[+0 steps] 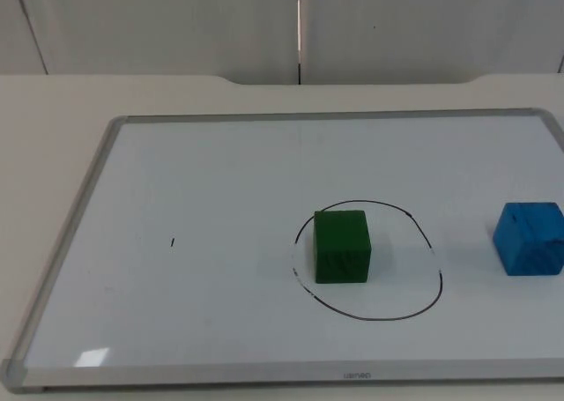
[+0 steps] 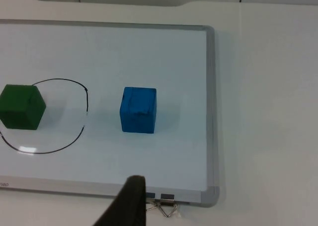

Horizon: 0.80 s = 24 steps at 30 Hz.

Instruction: Push the two cubes into the marked area.

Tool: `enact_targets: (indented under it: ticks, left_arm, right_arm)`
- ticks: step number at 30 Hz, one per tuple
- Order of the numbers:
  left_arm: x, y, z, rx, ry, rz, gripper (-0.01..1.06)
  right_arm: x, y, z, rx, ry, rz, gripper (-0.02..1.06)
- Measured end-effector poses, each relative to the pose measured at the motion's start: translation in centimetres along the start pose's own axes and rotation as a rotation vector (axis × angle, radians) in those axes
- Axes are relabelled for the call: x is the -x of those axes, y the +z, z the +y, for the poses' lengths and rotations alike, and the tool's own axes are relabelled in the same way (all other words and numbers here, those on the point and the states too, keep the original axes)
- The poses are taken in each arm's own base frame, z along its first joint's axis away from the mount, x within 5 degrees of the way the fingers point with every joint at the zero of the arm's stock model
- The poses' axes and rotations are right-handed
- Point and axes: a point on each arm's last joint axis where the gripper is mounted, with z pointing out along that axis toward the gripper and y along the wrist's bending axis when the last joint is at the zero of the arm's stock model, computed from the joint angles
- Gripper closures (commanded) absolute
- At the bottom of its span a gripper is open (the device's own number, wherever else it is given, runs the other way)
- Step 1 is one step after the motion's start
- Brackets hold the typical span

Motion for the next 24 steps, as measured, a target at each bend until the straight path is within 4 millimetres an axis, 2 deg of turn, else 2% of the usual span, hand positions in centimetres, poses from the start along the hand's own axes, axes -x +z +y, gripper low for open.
enact_targets:
  ticks: [24]
  left_arm:
    - [-0.03,0.04,0.08,0.009,0.009,0.002,1.05]
  right_arm:
    - [0.00,0.00,0.00,0.000,0.000,0.000,-0.01]
